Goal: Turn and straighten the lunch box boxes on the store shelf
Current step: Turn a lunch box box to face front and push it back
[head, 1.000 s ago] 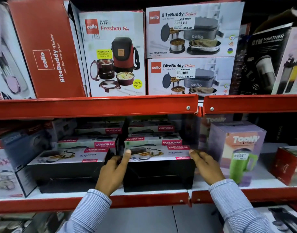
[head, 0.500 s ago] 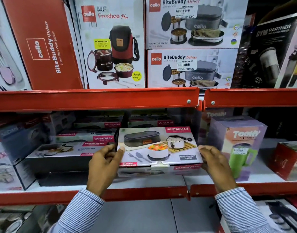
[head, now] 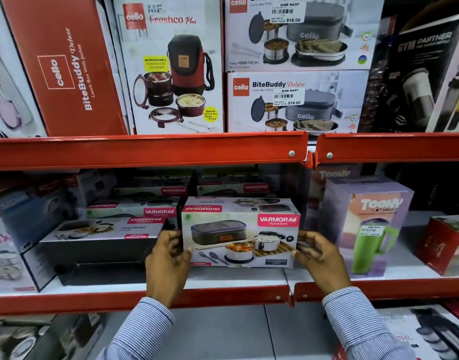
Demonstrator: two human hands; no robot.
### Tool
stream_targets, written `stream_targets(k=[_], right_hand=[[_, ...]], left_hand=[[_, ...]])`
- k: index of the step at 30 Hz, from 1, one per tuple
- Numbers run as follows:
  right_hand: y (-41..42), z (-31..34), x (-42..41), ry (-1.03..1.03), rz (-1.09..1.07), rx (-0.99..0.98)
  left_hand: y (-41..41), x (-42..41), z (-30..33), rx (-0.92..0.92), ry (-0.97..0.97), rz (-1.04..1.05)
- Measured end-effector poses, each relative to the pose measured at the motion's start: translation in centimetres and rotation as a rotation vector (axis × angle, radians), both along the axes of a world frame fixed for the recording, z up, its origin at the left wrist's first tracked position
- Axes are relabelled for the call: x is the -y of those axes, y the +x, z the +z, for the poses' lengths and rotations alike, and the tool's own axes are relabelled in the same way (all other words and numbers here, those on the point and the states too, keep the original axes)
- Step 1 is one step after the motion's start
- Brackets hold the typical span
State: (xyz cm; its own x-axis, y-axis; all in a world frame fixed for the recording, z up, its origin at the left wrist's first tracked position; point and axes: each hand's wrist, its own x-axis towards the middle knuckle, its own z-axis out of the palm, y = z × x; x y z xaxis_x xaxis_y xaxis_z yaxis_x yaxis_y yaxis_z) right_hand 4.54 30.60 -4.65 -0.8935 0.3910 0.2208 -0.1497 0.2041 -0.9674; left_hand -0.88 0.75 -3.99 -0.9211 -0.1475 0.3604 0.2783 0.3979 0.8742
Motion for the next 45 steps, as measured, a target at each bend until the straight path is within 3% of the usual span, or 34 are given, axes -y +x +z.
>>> stream_targets(k=[18, 28, 33, 37, 41, 45], right_hand=[[-0.8, -2.4, -0.1, 0.075, -0.006, 0.152], [0.1, -2.6, -0.1, 0.092, -0.105, 0.026], [2.4, -0.6, 2.4, 0.448, -0.333, -0.304], [2.9, 0.6, 6.4, 0.759, -0.286, -0.487], [1.9, 0.9, 11.7, 1.086, -0.242, -0.409], [0.6, 0.7, 17.4, 1.2, -0.198, -0.287]], left_hand=[[-0.1, -0.2, -3.5, 0.064, -0.07, -0.021], [1.8, 0.4, -2.8, 0.039, -0.189, -0.007], [4.2, 1.6, -1.6, -0.176, -0.39, 0.049], [5.1, 3.6, -0.3, -0.448, -0.685, 0.107], [5.5, 6.9, 0.2, -0.475, -0.988, 0.198], [4.8, 11.5, -0.1, -0.405, -1.107, 0.267]])
